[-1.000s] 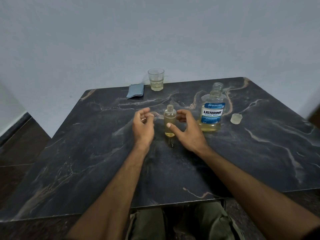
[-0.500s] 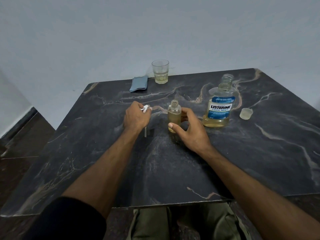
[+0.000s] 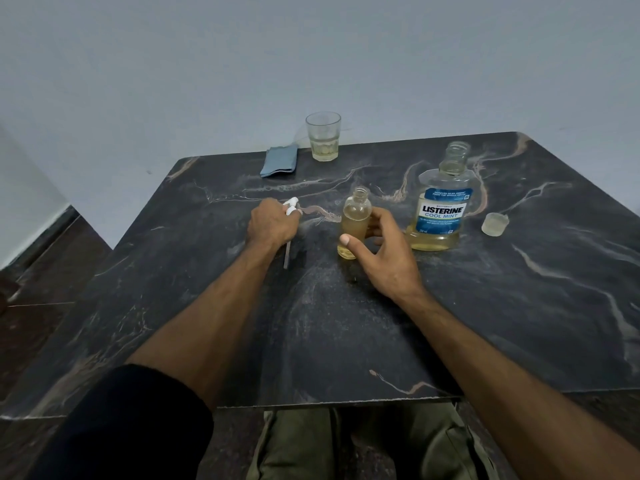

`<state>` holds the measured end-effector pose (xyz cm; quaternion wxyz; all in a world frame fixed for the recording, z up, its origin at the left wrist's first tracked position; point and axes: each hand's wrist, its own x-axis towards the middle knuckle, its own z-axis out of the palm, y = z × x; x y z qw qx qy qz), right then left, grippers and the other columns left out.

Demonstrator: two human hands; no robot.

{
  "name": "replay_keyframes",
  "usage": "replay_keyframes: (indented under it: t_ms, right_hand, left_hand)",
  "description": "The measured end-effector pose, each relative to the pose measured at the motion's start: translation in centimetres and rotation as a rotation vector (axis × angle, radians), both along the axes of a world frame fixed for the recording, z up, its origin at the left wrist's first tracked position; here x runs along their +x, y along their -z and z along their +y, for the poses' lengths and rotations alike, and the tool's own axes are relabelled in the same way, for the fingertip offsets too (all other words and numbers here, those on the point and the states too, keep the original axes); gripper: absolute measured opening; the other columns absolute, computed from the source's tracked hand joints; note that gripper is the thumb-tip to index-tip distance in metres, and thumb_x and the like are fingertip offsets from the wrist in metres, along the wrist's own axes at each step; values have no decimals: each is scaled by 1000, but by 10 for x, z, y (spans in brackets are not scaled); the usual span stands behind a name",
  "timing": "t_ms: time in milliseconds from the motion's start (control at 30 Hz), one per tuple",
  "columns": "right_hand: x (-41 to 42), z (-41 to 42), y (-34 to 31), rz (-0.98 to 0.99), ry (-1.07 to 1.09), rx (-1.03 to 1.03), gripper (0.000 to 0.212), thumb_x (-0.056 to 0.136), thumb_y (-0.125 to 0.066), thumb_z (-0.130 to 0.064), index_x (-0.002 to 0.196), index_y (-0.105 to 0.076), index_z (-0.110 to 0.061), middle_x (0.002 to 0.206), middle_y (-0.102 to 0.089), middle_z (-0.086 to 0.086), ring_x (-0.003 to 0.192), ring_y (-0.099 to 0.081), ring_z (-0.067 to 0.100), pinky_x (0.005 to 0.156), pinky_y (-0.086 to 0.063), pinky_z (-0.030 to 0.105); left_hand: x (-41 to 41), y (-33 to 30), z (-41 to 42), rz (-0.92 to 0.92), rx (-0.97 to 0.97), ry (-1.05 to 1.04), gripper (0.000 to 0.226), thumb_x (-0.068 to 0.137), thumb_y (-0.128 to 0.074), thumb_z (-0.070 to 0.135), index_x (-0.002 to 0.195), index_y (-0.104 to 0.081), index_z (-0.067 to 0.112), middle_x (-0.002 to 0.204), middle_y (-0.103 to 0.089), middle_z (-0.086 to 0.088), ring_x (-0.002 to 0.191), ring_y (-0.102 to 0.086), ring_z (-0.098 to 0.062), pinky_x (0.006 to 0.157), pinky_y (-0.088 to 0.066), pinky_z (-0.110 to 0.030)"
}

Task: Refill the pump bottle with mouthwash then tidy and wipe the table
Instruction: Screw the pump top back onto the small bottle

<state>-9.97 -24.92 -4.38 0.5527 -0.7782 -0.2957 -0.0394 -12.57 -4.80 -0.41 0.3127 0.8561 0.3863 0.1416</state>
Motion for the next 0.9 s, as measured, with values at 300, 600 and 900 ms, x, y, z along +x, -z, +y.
replay_keyframes:
  t_ms: [300,600,900]
  right_hand:
    - [-2,-2,-2,-15,-45,-29,55,85,-72,-37,131,-47,-21,119,-57,-15,102,-54,-6,77,-40,1]
    - [-3,-1,-3,-12,-55,-41,54,85,-73,-38,130,-48,-24,115,-56,-18,99,-52,-15,75,-41,-1]
    - [-3,-1,-3,-25,-58,-46,54,85,-73,-37,131,-48,-22,117,-58,-15,100,-54,-10,75,-43,1]
  left_hand:
    - [-8,-58,-2,-480,-373,138,19,94,-64,25,105,-63,10,90,-64,-5,69,-58,-11,70,-57,-30]
    - [-14,-115,-40,-833,-462,350,22,95,-63,21,114,-56,13,84,-64,3,62,-64,1,67,-55,-23]
    - [-12,-106,-57,-842,-417,377,24,94,-64,23,116,-56,14,97,-66,-3,81,-67,-11,68,-55,-22]
